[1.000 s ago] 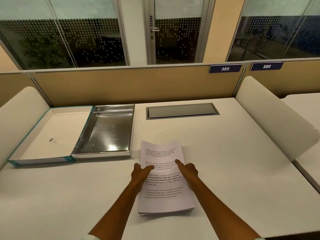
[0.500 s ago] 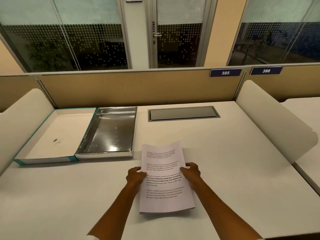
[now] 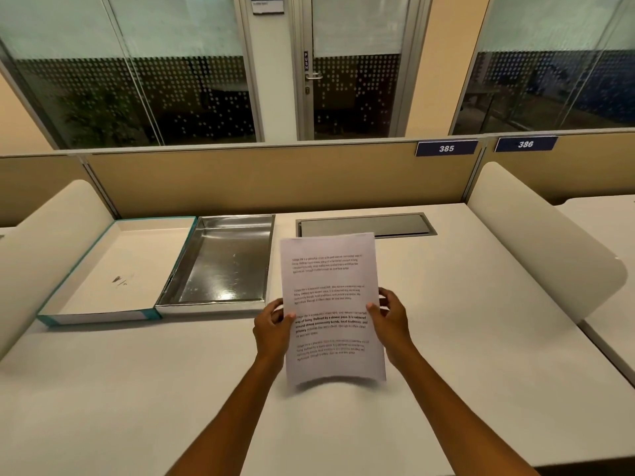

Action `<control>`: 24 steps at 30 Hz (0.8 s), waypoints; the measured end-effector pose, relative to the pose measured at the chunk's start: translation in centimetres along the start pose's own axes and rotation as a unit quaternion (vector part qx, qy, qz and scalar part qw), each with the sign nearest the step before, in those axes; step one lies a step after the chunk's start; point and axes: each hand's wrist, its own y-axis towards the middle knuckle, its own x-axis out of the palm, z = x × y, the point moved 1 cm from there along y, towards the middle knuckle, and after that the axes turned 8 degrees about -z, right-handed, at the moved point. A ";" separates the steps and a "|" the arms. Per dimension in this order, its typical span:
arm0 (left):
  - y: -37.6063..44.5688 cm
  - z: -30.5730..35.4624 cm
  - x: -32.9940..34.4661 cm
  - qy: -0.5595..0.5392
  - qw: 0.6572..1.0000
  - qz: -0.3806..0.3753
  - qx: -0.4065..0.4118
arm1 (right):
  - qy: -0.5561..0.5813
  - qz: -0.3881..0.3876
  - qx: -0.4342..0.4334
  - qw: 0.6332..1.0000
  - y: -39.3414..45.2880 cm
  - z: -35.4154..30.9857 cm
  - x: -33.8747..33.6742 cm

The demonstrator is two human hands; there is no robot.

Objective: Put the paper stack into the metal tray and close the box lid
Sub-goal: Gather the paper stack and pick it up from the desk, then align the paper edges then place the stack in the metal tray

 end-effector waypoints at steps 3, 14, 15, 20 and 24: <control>-0.3 0.6 -0.1 -0.014 0.998 -0.004 0.059 | 0.031 -0.010 -0.044 0.999 -0.7 -0.2 -0.2; -0.2 2.4 0.2 -0.027 0.996 -0.019 0.081 | 0.033 -0.010 -0.089 0.995 -1.4 -1.6 -0.2; 0.0 3.2 0.2 -0.037 0.995 -0.022 0.086 | 0.044 -0.008 -0.097 0.994 -1.2 -2.2 -0.2; 1.2 8.2 0.8 -0.047 0.995 0.018 0.085 | 0.079 0.035 -0.134 0.987 -0.6 -6.0 0.0; 2.6 11.2 1.2 -0.055 0.995 0.067 0.045 | 0.077 0.090 -0.123 0.985 0.3 -9.4 0.4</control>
